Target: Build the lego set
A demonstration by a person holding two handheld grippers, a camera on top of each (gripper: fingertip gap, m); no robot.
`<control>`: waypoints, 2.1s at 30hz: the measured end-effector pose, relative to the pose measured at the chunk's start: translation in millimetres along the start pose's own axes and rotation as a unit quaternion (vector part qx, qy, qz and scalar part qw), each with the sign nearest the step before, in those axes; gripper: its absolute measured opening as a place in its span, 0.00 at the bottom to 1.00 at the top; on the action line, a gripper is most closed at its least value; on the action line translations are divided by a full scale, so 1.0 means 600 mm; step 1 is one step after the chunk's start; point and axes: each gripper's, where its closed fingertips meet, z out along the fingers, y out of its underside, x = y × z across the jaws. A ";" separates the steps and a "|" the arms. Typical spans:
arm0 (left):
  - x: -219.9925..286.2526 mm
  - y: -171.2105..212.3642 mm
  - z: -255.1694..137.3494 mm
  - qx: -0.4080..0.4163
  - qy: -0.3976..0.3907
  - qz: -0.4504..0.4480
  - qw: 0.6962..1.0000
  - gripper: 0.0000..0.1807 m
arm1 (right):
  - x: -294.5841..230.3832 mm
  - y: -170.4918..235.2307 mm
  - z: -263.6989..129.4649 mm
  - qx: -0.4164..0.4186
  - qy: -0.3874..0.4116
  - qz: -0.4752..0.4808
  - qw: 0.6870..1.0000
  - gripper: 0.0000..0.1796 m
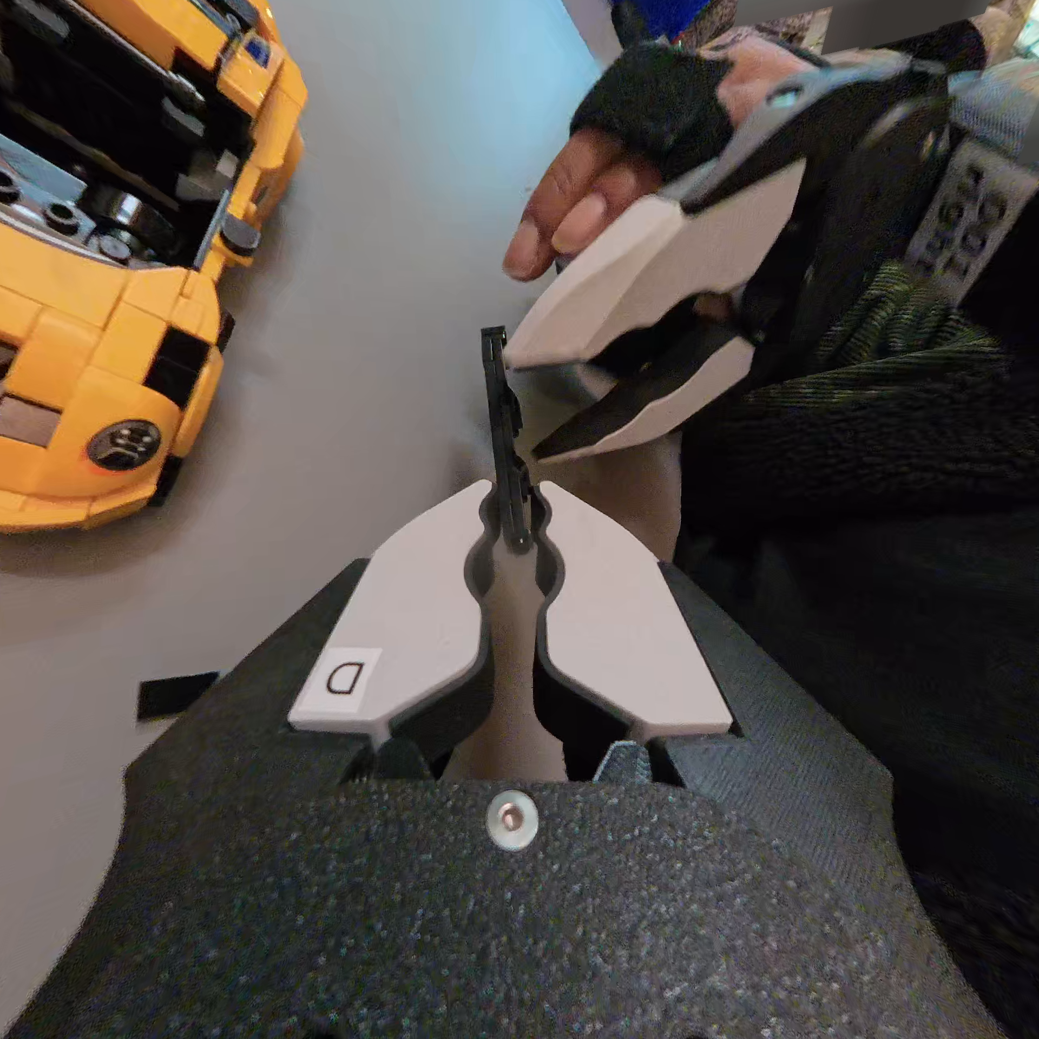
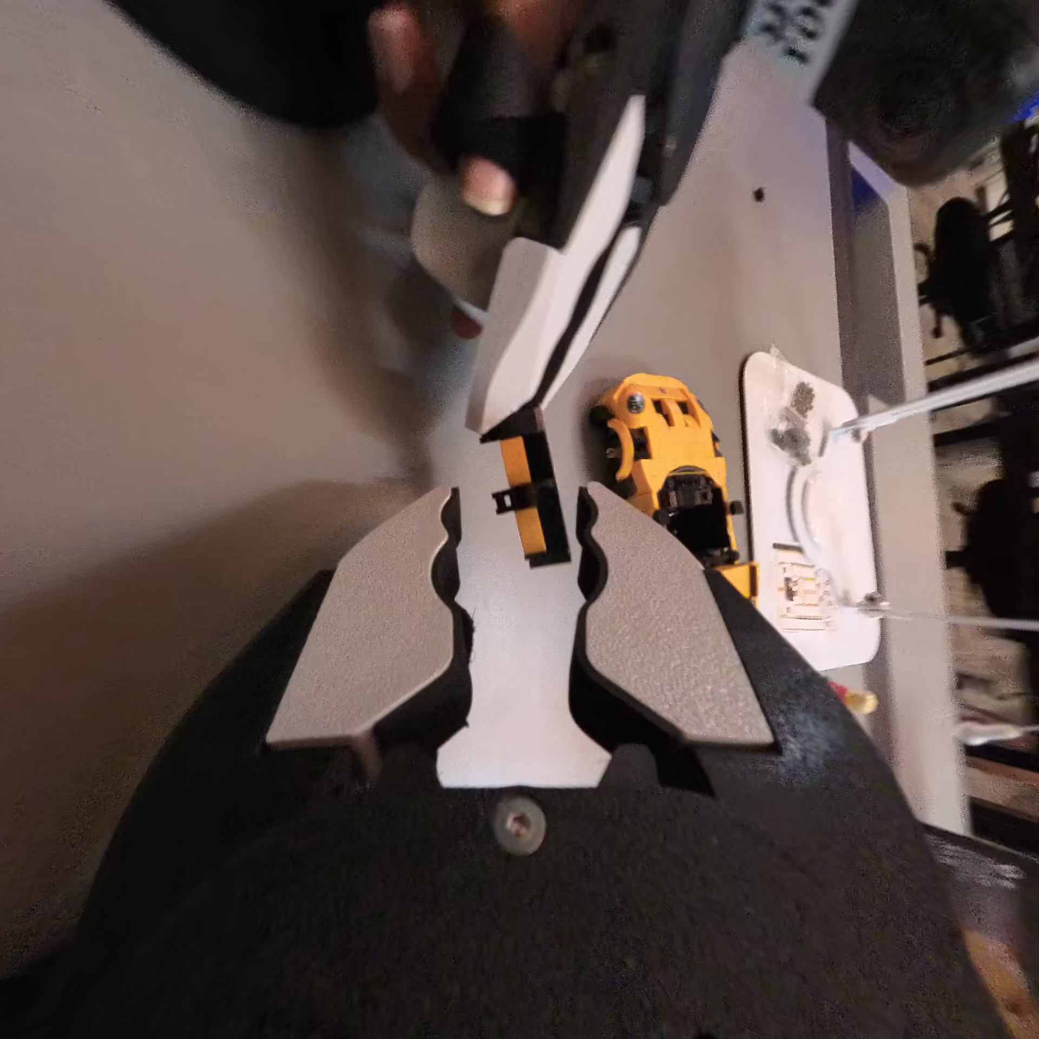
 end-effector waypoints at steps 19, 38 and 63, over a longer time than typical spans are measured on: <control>0.007 -0.058 -0.086 0.100 -0.108 0.219 0.965 0.11 | 0.048 -0.056 -0.061 0.310 -0.050 0.209 0.926 0.10; -0.137 0.024 -0.122 -0.075 -0.289 0.212 0.930 0.14 | 0.032 -0.014 -0.028 0.228 -0.076 0.239 0.941 0.10; -0.138 0.028 -0.108 -0.090 -0.297 0.233 0.922 0.07 | 0.035 -0.011 -0.029 0.227 -0.071 0.253 0.938 0.10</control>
